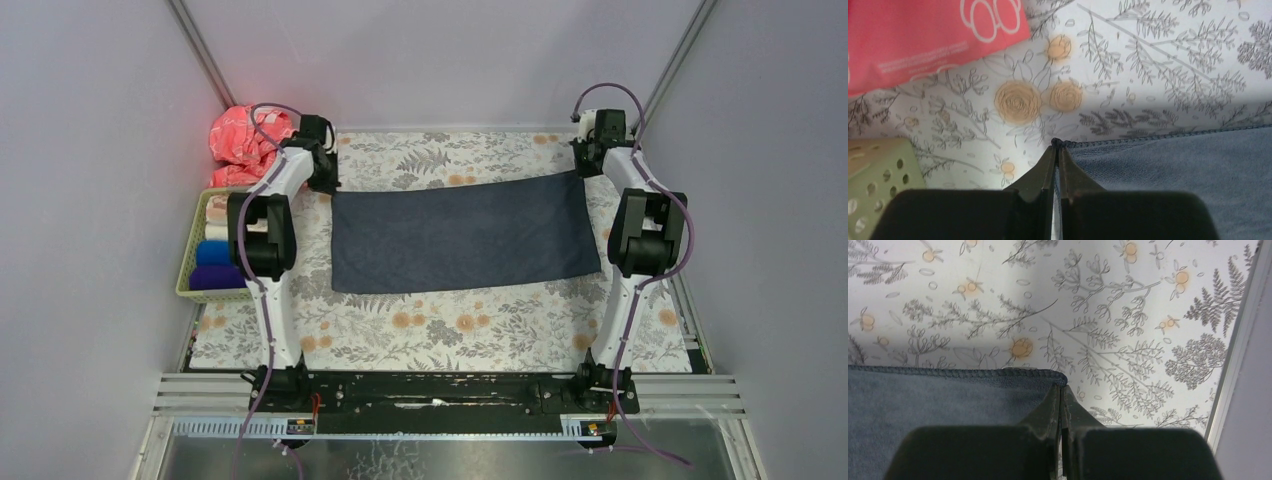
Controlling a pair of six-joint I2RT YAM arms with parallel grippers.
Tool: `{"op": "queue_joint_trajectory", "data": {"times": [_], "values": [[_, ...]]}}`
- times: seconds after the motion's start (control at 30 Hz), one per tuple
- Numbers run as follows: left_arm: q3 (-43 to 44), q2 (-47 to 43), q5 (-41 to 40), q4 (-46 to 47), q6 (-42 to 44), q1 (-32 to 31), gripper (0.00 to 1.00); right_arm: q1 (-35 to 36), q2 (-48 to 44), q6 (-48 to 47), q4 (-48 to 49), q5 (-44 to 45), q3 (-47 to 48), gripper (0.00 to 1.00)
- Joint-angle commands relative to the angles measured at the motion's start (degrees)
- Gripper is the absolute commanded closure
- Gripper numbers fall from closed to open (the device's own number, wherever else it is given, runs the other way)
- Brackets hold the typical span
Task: Roll the towels
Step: Fold the towel at the center of the board.
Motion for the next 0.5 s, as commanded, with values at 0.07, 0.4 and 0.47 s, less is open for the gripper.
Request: {"op": "queue_joint_trajectory", "data": {"times": [0.07, 0.4, 0.47], "values": [[-8.01, -9.70, 0.35, 5.96, 1.19, 0.82, 1.00, -0.31, -12.43, -2.36, 8.11, -0.39, -10.84, 1.00], [-23.99, -21.93, 1.30, 10.88, -1.50, 1.06, 1.00, -1.84, -26.39, 1.44, 17.83, 7.81, -29.54, 1.00], [-25.86, -23.56, 1.79, 11.49, -1.54, 1.06, 1.00, -2.09, -28.53, 2.66, 19.72, 9.42, -32.55, 1.00]]}}
